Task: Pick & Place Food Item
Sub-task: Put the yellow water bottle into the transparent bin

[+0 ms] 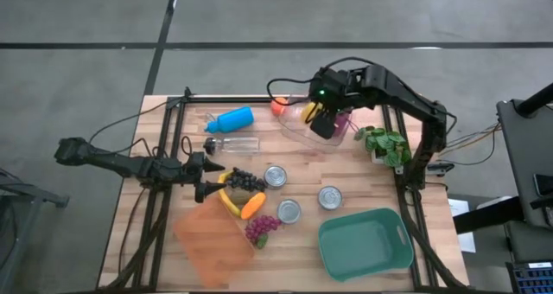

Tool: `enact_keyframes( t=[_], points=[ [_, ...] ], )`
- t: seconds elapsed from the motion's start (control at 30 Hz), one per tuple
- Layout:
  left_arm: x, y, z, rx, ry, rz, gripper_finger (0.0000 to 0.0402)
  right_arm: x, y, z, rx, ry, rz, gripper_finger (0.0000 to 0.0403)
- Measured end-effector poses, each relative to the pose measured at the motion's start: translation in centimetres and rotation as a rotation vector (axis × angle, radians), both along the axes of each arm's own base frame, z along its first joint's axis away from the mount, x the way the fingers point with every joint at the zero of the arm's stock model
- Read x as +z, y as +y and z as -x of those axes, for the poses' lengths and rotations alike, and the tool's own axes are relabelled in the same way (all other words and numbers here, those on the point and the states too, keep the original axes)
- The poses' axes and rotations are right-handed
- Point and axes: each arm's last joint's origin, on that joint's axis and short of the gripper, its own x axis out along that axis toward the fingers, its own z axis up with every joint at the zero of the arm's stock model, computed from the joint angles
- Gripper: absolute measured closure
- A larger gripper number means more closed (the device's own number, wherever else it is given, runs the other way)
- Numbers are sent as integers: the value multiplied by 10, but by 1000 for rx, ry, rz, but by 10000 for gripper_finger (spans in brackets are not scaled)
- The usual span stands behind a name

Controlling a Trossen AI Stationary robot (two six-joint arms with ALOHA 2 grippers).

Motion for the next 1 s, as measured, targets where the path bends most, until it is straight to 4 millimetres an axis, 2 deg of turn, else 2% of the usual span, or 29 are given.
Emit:
enact_keyframes(
  t=[0.37, 0.77, 1.0],
  points=[
    [0, 0, 0, 0, 0, 0, 18, -3, -9, 3, -101, -3, 12, 194],
    [0, 0, 0, 0, 0, 0, 18, -51, -12, -7, -138, 158, -85, 194],
    [0, 0, 0, 1, 0, -1, 18, -69, -11, -7, -136, 217, -107, 194]
  ],
)
